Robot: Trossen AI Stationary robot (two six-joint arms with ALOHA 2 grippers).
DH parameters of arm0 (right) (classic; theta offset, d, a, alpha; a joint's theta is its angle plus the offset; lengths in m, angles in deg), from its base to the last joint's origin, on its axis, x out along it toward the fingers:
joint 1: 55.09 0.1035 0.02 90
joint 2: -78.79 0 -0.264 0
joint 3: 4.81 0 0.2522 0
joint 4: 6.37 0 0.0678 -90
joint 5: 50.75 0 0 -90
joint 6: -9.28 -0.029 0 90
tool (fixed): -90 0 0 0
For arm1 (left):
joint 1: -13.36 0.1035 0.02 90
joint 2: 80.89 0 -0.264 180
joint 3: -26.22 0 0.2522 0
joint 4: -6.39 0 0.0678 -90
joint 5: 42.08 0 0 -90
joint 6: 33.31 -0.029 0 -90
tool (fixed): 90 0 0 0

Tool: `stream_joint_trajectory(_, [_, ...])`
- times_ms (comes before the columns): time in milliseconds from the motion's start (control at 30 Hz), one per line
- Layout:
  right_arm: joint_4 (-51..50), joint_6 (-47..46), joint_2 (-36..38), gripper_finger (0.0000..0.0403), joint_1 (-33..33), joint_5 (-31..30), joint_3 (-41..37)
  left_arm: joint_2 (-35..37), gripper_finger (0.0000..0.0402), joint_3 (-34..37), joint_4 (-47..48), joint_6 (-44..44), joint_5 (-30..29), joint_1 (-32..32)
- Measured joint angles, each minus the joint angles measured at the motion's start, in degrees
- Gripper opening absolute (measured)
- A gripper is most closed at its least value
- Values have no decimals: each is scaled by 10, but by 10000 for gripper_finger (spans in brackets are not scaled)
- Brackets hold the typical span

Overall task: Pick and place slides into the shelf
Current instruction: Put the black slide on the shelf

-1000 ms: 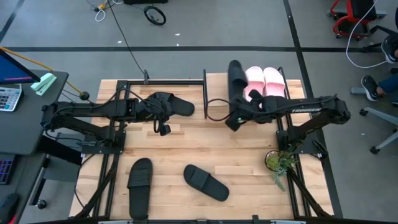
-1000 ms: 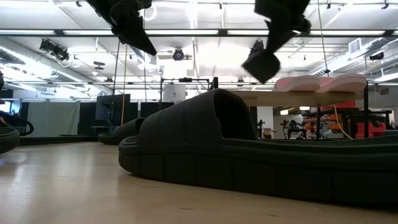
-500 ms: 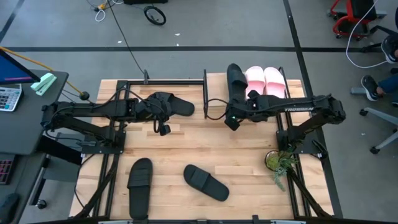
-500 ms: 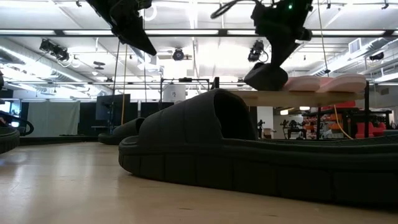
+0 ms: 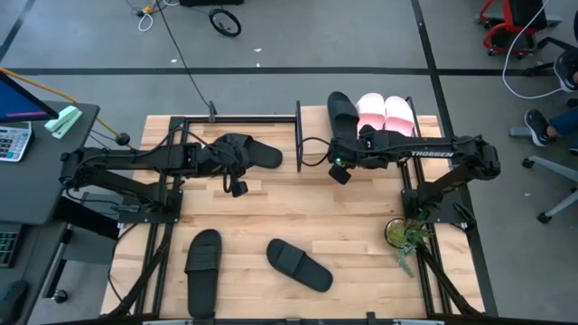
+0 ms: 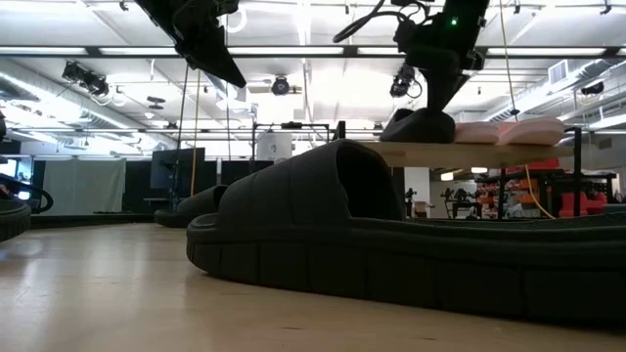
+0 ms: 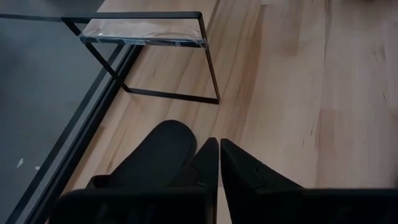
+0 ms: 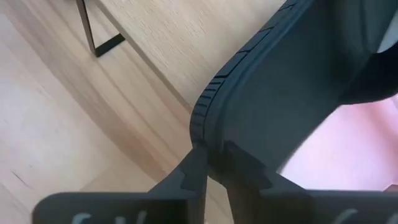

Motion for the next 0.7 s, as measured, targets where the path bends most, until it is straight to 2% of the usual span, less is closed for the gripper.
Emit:
stream_joint_trajectory(267, [-6, -7, 0, 96, 4, 3, 0, 0, 11, 0, 0, 0, 0, 0])
stream_joint_trajectory(500, [-36, -45, 1, 98, 26, 21, 0, 0, 15, 0, 8, 0, 0, 0])
stream_joint_trajectory(700, [-37, -47, 1, 98, 70, 22, 7, 0, 22, 0, 8, 0, 0, 0])
